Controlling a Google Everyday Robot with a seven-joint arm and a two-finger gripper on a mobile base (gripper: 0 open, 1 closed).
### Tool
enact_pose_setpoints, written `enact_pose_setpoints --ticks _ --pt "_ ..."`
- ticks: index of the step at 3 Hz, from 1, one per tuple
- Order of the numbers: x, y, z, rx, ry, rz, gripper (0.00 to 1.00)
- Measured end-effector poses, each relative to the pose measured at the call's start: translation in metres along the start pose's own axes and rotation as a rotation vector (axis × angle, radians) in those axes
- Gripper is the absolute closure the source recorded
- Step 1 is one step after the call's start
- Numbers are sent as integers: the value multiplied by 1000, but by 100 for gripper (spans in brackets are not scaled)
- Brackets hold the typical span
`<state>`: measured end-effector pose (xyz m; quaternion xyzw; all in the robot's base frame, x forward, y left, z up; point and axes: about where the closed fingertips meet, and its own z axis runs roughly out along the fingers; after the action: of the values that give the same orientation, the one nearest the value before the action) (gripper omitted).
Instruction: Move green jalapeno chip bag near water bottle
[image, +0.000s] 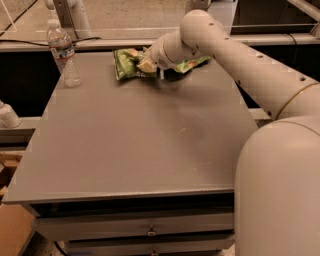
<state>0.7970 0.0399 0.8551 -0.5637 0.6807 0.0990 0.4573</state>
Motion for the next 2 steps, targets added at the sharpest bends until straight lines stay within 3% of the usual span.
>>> enact_pose_setpoints --ticks 2 --pt "-31 8 -17 -33 -49 -8 100"
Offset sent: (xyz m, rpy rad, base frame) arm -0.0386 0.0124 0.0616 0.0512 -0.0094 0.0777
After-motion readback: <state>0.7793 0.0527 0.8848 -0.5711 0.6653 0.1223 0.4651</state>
